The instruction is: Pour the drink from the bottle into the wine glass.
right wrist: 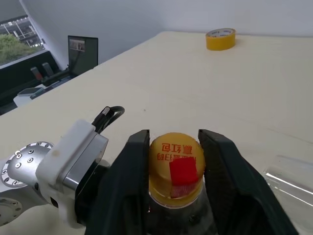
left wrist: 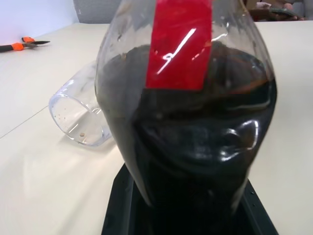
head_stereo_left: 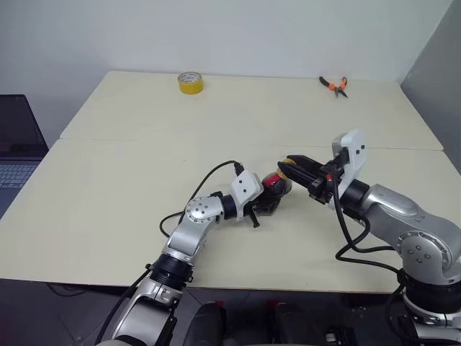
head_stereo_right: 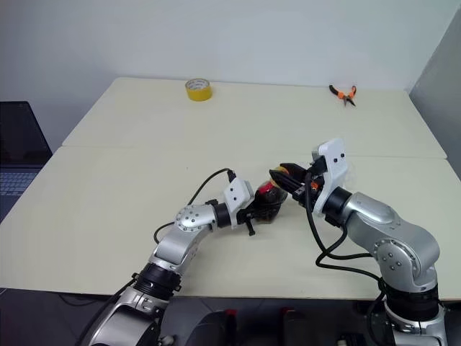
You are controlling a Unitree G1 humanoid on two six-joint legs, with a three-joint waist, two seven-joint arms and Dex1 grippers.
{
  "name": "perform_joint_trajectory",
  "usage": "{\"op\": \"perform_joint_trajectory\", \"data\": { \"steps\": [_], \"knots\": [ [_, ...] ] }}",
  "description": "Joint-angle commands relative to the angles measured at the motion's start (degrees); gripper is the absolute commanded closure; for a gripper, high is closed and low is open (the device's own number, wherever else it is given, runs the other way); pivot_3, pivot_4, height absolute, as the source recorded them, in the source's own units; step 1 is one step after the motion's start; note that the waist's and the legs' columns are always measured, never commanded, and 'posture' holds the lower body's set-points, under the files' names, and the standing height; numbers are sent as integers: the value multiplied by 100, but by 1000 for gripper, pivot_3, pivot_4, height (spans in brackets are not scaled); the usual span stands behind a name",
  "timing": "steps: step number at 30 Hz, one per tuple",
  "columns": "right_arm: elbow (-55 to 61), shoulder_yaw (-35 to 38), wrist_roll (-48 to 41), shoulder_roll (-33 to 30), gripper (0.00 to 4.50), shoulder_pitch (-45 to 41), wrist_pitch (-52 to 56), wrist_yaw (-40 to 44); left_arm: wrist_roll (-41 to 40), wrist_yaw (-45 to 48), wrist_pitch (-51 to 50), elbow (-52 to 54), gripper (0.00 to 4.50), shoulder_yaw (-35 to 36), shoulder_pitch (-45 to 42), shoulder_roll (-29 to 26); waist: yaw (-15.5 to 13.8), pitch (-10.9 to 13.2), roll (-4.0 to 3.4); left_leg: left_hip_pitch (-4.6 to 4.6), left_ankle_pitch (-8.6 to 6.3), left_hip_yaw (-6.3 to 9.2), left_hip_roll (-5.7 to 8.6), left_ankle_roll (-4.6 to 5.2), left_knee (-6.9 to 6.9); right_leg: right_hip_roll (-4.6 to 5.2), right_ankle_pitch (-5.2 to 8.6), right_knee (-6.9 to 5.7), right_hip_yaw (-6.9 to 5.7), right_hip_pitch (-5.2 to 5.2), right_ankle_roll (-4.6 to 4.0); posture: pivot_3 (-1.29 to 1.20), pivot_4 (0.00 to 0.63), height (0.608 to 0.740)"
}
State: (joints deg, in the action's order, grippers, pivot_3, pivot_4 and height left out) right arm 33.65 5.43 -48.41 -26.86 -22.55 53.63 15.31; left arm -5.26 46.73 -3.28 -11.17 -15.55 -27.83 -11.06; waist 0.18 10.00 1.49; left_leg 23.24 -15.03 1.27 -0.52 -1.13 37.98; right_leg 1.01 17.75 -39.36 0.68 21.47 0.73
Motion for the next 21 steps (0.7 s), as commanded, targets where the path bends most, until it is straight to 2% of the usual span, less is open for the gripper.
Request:
{"op": "perform_joint_trajectory", "data": {
  "steps": [1,5,12,16,21],
  "knots": [
    [211,-11,-54,-2,3277,-74,-46,28,-49,-26,151,143,3914,36,-136,56,0,0,0,0,0,0,0,0,0,0,0,0,0,0,0,0,150,740],
    [154,118,-226,214,3277,1,-107,-49,-46,-41,162,135,3915,45,-143,63,0,0,0,0,0,0,0,0,0,0,0,0,0,0,0,0,150,740],
    [8,661,-1139,937,3279,377,-113,-367,-41,-101,195,135,3916,81,-128,84,1,0,0,1,0,0,0,0,0,0,0,0,1,0,0,0,150,740],
    [-28,735,-1075,950,3279,602,-263,-399,-37,-164,246,95,3919,112,-128,88,2,0,-1,0,0,-1,0,0,0,0,0,0,1,0,0,0,150,740],
    [70,884,-620,540,3280,893,-641,-260,-36,-271,302,89,3925,129,-116,89,2,0,-1,1,0,-1,0,0,0,0,0,0,1,1,0,0,150,740]
  ]
}}
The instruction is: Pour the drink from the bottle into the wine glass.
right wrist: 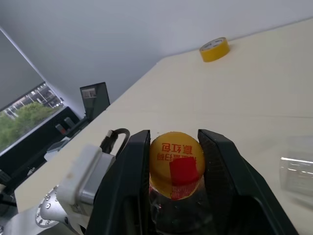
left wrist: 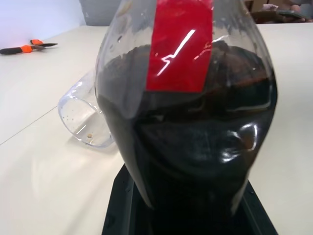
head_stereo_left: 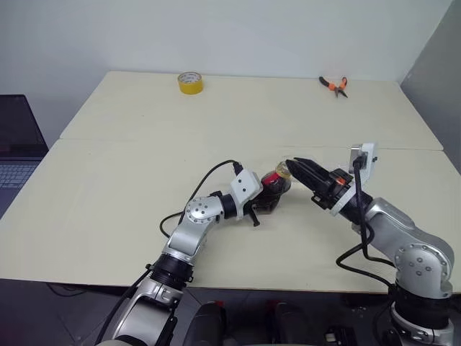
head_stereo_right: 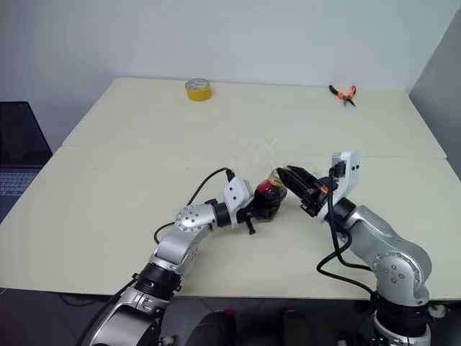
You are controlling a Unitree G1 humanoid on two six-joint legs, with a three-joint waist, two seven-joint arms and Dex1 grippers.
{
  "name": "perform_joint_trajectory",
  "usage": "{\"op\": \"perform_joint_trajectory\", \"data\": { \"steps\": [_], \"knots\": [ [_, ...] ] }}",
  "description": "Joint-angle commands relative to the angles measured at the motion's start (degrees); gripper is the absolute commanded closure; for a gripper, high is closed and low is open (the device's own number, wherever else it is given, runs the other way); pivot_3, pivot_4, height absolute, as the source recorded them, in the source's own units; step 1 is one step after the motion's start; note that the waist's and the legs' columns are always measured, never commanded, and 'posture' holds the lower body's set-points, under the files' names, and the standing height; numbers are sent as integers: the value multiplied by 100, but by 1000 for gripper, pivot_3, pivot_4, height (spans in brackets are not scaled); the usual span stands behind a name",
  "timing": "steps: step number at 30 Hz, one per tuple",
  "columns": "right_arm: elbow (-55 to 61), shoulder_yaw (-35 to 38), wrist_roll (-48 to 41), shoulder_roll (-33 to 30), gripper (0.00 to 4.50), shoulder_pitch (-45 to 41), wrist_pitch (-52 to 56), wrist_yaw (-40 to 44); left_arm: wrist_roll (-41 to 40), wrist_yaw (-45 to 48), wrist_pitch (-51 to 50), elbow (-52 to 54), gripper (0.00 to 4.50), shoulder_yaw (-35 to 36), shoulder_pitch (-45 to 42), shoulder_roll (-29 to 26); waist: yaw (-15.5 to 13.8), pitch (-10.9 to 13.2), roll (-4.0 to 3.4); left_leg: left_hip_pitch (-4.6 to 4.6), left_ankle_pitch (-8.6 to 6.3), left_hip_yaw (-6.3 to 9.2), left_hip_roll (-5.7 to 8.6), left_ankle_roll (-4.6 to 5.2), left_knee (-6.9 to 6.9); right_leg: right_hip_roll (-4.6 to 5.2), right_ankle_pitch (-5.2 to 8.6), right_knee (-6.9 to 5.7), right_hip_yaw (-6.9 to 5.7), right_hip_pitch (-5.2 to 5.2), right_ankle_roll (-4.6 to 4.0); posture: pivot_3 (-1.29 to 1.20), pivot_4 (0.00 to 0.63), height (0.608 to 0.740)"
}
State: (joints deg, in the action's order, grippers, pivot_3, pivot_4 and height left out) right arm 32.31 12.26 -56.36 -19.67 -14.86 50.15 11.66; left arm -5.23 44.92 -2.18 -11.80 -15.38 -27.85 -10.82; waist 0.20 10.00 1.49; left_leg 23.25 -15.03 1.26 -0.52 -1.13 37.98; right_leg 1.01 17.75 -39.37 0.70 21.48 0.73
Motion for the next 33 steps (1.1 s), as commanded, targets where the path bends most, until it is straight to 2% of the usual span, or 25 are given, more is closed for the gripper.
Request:
{"op": "perform_joint_trajectory", "data": {
  "steps": [1,4,8,12,19,28,33],
  "knots": [
    [236,269,618,-558,3280,392,-483,250,-40,-139,213,153,3926,137,-104,61,-3,-1,-2,0,0,0,0,0,0,0,0,0,0,0,0,0,150,740],
    [257,303,1711,-1471,3280,1254,-1031,681,-36,-311,273,147,3935,225,-75,73,-69,-1,-2,8,0,6,7,0,1,3,1,16,-12,-5,2,0,150,740],
    [105,227,2305,-1844,3280,2123,-1474,1072,-38,-485,340,113,3938,305,-93,112,-15,-3,-5,8,0,1,3,0,-1,1,-1,21,-4,-4,4,0,150,740],
    [-485,94,3086,-1865,3280,2520,-2008,1124,-50,-560,362,75,3939,363,-138,146,-4,-3,-5,-1,0,0,0,0,-2,-3,-2,15,-1,-8,5,0,150,740],
    [-1564,-92,3606,-1376,3280,2227,-2681,1170,-58,-691,413,20,3939,401,-195,186,-6,-3,-6,-16,1,-10,-1,-1,-5,-7,-1,10,12,-13,4,0,150,740],
    [-1838,-16,3574,-1197,113,2282,-2830,1514,-35,-908,455,15,3939,523,-190,210,-8,-4,-6,-18,1,-13,-3,-2,-5,-4,-1,10,13,-14,4,0,150,740],
    [-1150,70,3514,-1168,0,2344,-3253,1774,-29,-1653,480,-36,3939,1005,-266,274,-4,-4,-6,-18,1,-13,-2,-1,-4,-3,-1,9,14,-14,4,0,150,740]
  ]
}}
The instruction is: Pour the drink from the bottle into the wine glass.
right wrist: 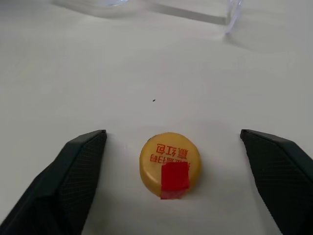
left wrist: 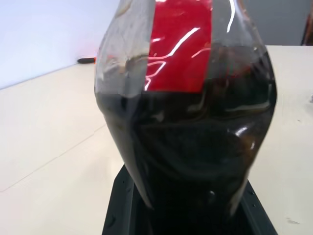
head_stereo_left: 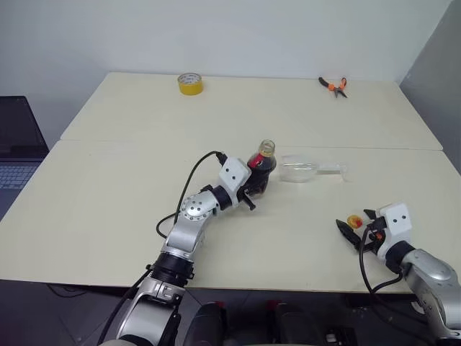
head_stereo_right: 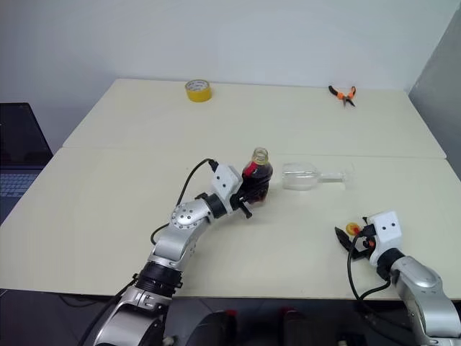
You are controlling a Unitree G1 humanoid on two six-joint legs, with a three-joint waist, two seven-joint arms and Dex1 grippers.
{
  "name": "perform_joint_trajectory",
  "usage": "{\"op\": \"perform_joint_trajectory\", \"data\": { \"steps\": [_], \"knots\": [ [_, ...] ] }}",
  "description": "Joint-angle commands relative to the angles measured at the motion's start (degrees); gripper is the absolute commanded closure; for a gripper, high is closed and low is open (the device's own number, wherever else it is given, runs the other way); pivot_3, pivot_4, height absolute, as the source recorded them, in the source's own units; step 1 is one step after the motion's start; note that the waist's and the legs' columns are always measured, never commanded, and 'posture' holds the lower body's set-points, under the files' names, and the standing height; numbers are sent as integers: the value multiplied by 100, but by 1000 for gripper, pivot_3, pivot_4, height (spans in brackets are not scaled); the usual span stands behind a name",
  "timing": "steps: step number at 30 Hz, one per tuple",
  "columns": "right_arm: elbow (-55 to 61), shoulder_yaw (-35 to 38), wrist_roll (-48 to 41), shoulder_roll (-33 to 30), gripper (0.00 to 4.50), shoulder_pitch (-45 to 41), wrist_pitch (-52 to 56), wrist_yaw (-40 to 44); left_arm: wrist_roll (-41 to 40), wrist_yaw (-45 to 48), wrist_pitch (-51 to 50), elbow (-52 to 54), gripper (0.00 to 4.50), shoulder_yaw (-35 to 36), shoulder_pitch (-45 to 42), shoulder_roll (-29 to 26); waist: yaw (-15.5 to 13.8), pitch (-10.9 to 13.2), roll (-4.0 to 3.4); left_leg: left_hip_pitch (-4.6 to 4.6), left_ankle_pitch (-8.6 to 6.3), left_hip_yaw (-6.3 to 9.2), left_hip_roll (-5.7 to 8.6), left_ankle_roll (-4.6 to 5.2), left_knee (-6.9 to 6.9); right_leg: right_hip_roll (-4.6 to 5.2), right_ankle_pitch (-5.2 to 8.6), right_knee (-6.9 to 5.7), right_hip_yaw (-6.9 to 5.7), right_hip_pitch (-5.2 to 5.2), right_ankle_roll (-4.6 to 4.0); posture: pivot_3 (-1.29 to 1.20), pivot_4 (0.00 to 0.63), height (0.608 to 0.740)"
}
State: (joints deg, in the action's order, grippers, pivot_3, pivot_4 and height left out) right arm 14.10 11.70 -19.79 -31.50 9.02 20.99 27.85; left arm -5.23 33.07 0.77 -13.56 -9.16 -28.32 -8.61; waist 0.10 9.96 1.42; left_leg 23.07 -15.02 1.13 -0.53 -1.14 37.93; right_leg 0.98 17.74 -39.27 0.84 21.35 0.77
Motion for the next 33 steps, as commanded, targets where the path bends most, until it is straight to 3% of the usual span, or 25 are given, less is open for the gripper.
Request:
{"op": "perform_joint_trajectory", "data": {
  "steps": [1,9,17,24,33],
  "knots": [
    [895,111,-147,13,0,-92,-357,165,-27,-629,180,117,3939,490,-236,50,18,0,0,0,0,-1,-1,0,0,0,0,-2,1,2,0,0,150,740],
    [2273,-748,-475,-16,0,-1166,409,293,51,-1583,321,-408,3939,1232,-277,-172,19,2,3,-5,1,3,-3,-2,3,-3,0,-14,-2,2,0,0,150,740],
    [1735,-1752,-245,399,0,-2535,729,246,195,-2471,882,-1732,3939,1787,-668,-489,-4,5,10,1,1,5,3,-1,5,5,0,-10,-8,5,0,0,150,740],
    [1452,-2021,-91,646,0,-2868,654,323,318,-2733,1349,-2503,3939,1767,-915,-559,-22,5,12,11,2,8,7,-3,9,12,-1,-4,-15,8,0,0,150,740],
    [1531,-2018,46,584,0,-2830,651,439,178,-2699,1488,-2381,914,1760,-608,-416,-2,4,12,5,1,8,5,-3,9,11,-1,-15,-14,8,-1,0,150,740]
  ]
}}
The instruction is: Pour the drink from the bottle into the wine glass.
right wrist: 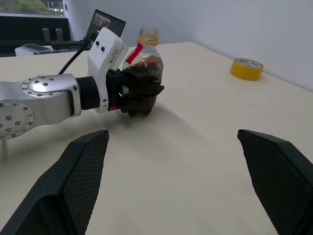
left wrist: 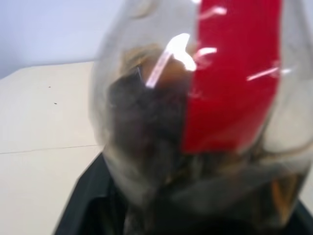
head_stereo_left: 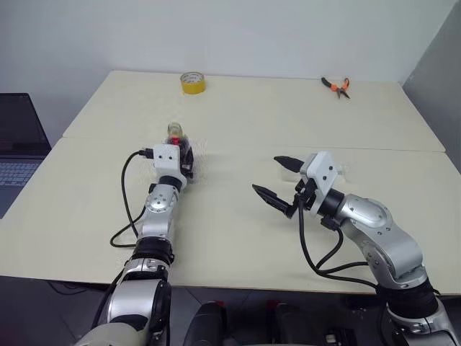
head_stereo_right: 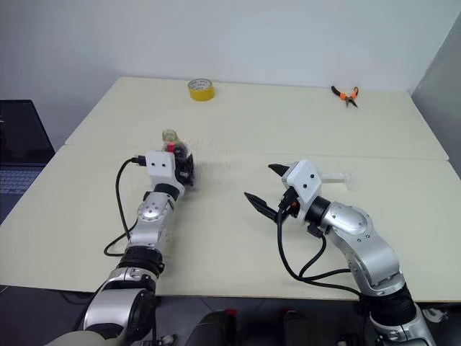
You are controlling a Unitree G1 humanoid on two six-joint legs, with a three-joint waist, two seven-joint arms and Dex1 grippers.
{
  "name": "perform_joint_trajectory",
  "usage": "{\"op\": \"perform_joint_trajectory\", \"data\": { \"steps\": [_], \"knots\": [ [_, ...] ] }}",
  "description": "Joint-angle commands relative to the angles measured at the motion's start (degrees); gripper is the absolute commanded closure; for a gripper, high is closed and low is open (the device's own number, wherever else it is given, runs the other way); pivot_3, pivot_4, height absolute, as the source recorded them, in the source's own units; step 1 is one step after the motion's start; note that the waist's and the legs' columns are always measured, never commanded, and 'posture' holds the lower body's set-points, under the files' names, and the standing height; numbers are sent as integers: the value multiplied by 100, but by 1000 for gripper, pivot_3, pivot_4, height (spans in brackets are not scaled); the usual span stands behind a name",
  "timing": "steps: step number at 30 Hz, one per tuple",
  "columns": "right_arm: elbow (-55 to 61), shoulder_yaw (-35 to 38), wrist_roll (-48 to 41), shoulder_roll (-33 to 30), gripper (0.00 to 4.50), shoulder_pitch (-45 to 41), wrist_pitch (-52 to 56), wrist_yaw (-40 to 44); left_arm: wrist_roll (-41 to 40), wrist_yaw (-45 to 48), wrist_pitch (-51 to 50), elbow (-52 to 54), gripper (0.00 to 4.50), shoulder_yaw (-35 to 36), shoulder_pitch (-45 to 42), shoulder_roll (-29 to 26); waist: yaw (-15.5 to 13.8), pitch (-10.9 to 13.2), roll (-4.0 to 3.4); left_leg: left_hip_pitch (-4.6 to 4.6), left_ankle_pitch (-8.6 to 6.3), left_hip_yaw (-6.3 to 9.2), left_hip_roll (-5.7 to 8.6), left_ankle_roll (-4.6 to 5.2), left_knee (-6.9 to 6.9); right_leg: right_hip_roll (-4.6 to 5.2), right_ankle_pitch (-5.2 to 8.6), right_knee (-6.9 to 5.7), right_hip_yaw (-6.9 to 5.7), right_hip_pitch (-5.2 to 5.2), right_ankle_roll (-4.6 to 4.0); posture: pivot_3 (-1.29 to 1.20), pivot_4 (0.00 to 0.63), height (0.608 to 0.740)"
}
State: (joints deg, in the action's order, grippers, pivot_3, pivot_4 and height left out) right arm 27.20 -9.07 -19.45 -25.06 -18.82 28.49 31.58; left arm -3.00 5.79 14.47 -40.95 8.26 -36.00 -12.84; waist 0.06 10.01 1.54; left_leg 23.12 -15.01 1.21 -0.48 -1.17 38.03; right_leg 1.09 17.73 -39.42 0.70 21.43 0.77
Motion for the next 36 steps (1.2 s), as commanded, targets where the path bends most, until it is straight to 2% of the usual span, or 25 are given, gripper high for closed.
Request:
{"op": "perform_joint_trajectory", "data": {
  "steps": [1,3,10,16,21,25,28,32,36],
  "knots": [
    [264,80,28,-84,0,-18,-100,80,-44,24,94,541,571,15,275,5,3,0,0,0,0,-1,0,0,0,0,0,0,1,0,0,0,150,740],
    [342,108,55,-141,0,40,-102,104,-3,-33,32,878,15,8,487,-16,13,0,0,0,0,-2,-1,-1,-1,0,0,0,4,2,0,0,150,740],
    [691,310,136,-533,0,537,-122,145,-7,132,-712,2547,15,-60,1621,-143,9,-1,0,-2,0,-2,-3,-1,-3,1,0,0,6,-1,0,0,150,740],
    [867,892,355,-796,0,1289,-378,-7,-112,469,-1552,4437,15,-122,2975,-303,7,-1,-1,-7,-1,-3,-5,0,-6,1,0,1,6,-6,-1,0,150,740],
    [573,1087,1327,-1035,0,1519,-945,-447,-153,1067,-1842,5319,15,-472,3688,-543,7,-2,-3,-17,-1,-3,-6,1,-9,-1,1,-3,6,-12,-1,0,150,740],
    [53,711,2570,-1352,0,1362,-1395,-816,-339,1712,-1960,5517,15,-882,3563,-686,-5,-3,-2,-18,-1,-5,-1,1,-8,-1,1,-1,8,-14,-1,0,150,740],
    [-425,160,3950,-1736,0,1021,-1342,-1060,-554,2372,-2217,5535,15,-1190,3145,-866,3,-3,-3,-18,0,-9,-2,-1,-9,-3,2,-4,11,-10,-1,0,150,740],
    [-1009,-254,4880,-1919,0,674,-1638,-1228,-767,2845,-2514,5346,15,-1332,2588,-981,6,-3,-3,-18,1,-13,-3,-2,-8,-4,2,-3,14,-9,-2,0,150,740],
    [-1675,-577,5699,-1846,0,251,-1688,-1477,-883,3318,-2585,5142,15,-1510,2042,-1022,13,-3,-3,-17,7,-20,-4,-14,-9,-4,3,0,20,-7,-2,0,150,740]
  ]
}}
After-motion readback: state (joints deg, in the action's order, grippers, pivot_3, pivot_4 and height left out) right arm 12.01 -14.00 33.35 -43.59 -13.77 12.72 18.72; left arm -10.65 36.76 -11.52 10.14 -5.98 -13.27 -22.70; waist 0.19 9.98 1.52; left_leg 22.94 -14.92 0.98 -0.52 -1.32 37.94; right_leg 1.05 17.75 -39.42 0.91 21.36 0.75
